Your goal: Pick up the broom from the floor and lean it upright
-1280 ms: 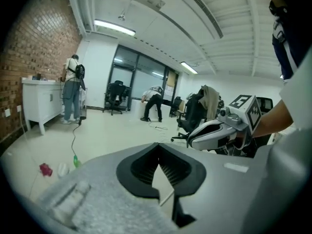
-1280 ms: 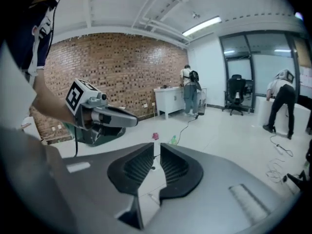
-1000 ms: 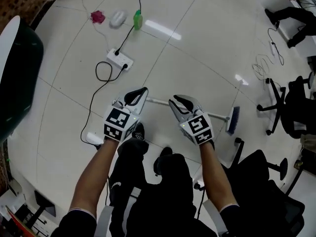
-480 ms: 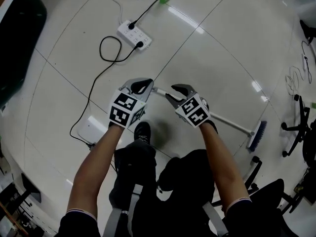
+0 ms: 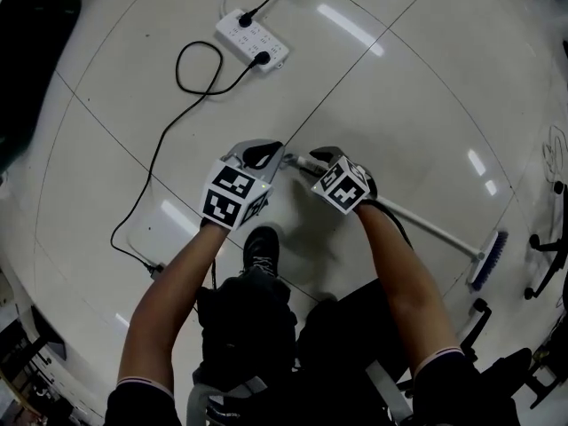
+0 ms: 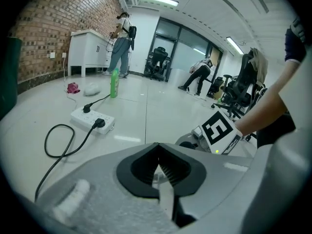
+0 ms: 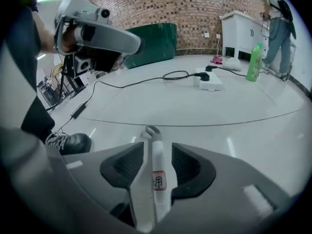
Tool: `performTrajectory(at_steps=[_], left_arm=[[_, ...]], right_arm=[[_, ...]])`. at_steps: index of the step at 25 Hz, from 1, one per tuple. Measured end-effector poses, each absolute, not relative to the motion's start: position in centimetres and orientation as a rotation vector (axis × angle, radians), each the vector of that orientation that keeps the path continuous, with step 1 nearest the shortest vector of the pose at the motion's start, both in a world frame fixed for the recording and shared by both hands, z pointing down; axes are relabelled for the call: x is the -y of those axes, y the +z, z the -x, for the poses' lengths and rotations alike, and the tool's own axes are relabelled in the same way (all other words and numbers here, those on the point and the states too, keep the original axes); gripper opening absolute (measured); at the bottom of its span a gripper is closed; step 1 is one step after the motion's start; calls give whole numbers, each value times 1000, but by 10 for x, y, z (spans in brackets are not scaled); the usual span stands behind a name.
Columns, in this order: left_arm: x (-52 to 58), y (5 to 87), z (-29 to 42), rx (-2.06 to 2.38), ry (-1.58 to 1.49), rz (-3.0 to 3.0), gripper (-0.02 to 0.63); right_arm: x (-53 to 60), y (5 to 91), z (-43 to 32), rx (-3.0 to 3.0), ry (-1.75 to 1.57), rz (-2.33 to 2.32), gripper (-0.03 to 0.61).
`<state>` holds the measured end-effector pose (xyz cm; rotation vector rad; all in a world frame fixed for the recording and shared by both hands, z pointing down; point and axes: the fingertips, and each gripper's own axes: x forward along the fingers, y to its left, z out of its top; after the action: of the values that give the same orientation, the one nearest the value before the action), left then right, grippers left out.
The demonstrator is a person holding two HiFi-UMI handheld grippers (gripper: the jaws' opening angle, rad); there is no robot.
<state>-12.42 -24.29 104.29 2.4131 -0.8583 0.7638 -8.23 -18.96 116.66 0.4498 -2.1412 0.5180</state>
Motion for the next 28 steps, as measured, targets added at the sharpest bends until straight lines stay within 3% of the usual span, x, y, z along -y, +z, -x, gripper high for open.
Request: performTrajectory(at_steps=[9, 11, 15, 22, 28], left_arm=[[234, 1067, 132, 883, 769, -2444, 0], [231, 1067, 132, 880, 772, -2442, 1], [233, 1057, 132, 887, 769, -2452, 0], [254, 994, 125, 893, 772, -2519, 0], [271, 872, 88, 824, 760, -2672, 0]], right_arm=[[193, 1201, 80, 2115, 418, -453, 185], [186, 1204, 79, 2088, 357, -425, 104], [180, 1195, 79, 2079, 326, -404, 102], [213, 1082, 64, 2206, 276, -546, 100], [227, 924, 26, 2287, 223, -701, 98]])
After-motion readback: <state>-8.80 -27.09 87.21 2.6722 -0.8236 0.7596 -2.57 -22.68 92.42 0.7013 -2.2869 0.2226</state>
